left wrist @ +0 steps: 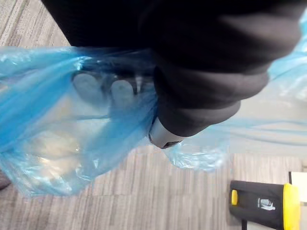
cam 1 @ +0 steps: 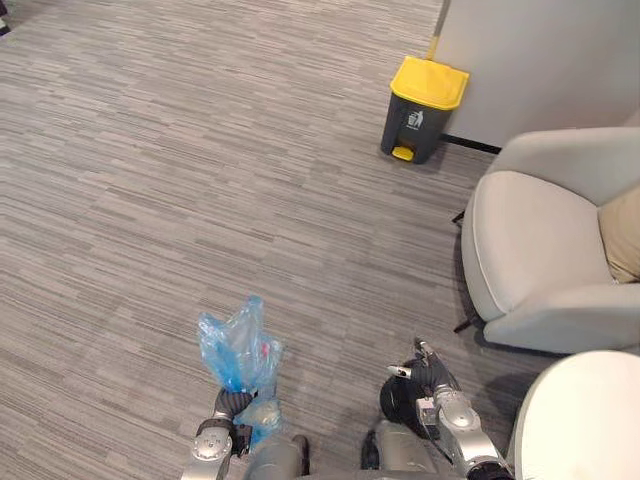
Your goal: Gather rubbish on tea table into small bin, then transfer packed bag to large trash can.
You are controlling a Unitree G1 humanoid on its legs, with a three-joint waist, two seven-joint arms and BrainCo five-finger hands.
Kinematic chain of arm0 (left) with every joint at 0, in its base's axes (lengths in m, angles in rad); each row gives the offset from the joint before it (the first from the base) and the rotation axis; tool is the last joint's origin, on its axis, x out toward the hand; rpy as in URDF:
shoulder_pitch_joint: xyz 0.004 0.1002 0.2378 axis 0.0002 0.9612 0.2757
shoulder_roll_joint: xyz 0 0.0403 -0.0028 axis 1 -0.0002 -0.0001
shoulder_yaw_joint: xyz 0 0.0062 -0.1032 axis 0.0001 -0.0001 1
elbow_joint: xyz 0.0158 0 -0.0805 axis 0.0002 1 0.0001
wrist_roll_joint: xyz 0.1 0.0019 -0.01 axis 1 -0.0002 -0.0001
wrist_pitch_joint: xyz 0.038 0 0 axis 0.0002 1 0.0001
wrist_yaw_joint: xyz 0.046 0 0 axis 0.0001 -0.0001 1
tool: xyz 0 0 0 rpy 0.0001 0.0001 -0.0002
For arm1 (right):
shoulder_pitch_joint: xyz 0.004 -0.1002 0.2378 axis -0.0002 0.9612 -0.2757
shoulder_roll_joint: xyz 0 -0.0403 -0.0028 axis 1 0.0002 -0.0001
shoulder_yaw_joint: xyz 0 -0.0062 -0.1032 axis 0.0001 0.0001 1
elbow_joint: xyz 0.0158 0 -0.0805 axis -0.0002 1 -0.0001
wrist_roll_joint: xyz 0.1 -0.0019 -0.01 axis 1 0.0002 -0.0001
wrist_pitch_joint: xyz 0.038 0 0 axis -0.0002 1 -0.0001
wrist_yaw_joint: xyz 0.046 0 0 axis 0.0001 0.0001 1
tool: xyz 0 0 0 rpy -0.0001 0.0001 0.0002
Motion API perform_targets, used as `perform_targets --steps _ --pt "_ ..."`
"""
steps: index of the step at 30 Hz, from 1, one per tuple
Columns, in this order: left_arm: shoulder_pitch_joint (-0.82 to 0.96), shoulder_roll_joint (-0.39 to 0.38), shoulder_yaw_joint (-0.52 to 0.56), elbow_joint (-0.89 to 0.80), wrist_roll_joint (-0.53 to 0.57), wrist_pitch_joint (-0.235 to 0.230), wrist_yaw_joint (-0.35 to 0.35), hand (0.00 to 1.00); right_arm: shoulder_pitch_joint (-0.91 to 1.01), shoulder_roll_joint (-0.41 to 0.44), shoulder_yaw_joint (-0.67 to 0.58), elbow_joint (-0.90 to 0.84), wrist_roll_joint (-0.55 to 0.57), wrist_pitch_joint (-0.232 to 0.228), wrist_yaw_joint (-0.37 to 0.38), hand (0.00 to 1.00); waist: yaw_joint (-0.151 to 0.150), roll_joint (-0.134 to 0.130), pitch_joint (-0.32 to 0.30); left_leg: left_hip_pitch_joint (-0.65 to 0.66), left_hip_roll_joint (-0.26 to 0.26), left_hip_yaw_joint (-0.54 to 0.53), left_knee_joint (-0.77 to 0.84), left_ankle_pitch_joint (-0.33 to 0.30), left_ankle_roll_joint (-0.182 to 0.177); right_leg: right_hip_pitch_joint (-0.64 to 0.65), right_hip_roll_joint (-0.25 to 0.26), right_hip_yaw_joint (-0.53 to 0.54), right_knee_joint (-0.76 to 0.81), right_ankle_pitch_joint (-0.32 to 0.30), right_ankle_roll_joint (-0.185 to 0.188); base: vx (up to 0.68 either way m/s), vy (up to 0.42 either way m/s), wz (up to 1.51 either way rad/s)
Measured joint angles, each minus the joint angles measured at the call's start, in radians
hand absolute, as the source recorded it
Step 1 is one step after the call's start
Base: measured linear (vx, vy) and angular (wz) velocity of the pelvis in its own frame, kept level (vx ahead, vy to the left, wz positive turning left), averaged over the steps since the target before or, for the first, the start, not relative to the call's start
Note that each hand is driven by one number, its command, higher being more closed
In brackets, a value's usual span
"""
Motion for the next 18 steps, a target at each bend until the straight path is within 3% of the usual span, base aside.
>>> perform_targets --steps 1,3,4,7,8,9,12,15,17,18 --pt "-0.003 -0.008 0.001 0.006 0.0 0.0 0.0 1.0 0.002 -0.004 -0.011 0.003 0.002 0.001 0.0 0.0 -0.007 0.012 0.004 0.01 0.009 -0.012 0.01 -0.015 -0.008 0.011 0.003 -0.018 0.014 -0.008 -0.015 0.4 -0.18 0.65" --pt "0.002 -0.019 0.012 0.01 0.001 -0.002 0.0 1.0 -0.007 -0.012 -0.027 0.009 0.012 0.001 0.0 0.0 -0.007 0.061 0.0 0.025 0.069 -0.004 0.027 -0.035 -0.061 0.052 0.051 -0.046 -0.007 -0.029 -0.036 0.42 -0.185 0.15" --pt "0.001 -0.021 0.018 0.013 0.001 -0.001 0.0 1.0 -0.015 -0.012 -0.027 0.01 0.016 0.001 0.0 0.0 -0.009 0.067 0.002 0.024 0.081 0.003 0.042 -0.035 -0.078 0.067 0.064 -0.048 -0.022 -0.032 -0.041 0.36 -0.163 -0.05" --pt "0.02 -0.045 0.057 0.015 0.002 -0.001 -0.001 1.0 -0.01 -0.002 -0.016 -0.008 0.02 0.002 -0.001 0.0 -0.009 0.076 0.009 -0.069 0.147 0.125 0.415 0.001 -0.144 0.23 0.122 -0.016 -0.136 -0.044 -0.067 0.33 -0.127 -0.3" --pt "0.04 -0.054 0.058 0.001 0.002 -0.001 -0.001 1.0 0.0 0.004 -0.015 -0.033 0.02 0.001 -0.001 0.0 0.002 0.076 0.01 -0.118 0.193 0.21 0.556 -0.021 -0.125 0.286 0.14 0.019 -0.159 -0.048 -0.075 0.21 -0.013 -0.9" --pt "0.052 -0.062 0.059 -0.005 0.002 0.0 -0.001 1.0 -0.004 0.007 -0.015 -0.036 0.02 -0.001 -0.001 0.0 0.02 0.074 0.007 -0.16 0.218 0.26 0.587 -0.037 -0.108 0.308 0.143 0.057 -0.167 -0.049 -0.077 0.31 0.008 -1.02" --pt "0.052 -0.076 0.059 -0.006 0.002 -0.001 -0.002 1.0 -0.035 0.006 -0.018 -0.029 0.02 0.001 -0.002 0.0 0.025 0.082 0.011 -0.262 0.223 0.268 0.46 -0.046 -0.093 0.33 0.137 0.146 -0.191 -0.049 -0.076 0.24 0.127 -0.94" --pt "0.039 -0.085 0.058 -0.005 0.001 0.0 -0.002 1.0 -0.026 0.013 -0.026 -0.015 0.02 0.006 -0.01 0.0 0.029 0.077 0.017 -0.301 0.198 0.255 0.262 -0.025 -0.114 0.366 0.102 0.205 -0.226 -0.054 -0.057 0.19 0.2 -0.63" --pt "0.025 -0.096 0.056 -0.005 0.001 -0.001 -0.002 1.0 -0.027 -0.006 -0.027 0.001 0.02 0.01 -0.024 0.0 0.037 0.106 0.015 -0.28 0.188 0.204 0.056 0.055 -0.14 0.373 0.095 0.253 -0.227 -0.08 -0.011 0.24 0.319 -0.67" --pt "0.023 -0.099 0.057 -0.001 0.0 -0.001 -0.001 1.0 -0.03 -0.021 -0.026 0.018 0.019 0.017 -0.026 0.0 0.044 0.122 0.015 -0.265 0.198 0.209 0.04 0.157 -0.134 0.378 0.098 0.28 -0.219 -0.107 0.015 0.23 0.366 -0.68"
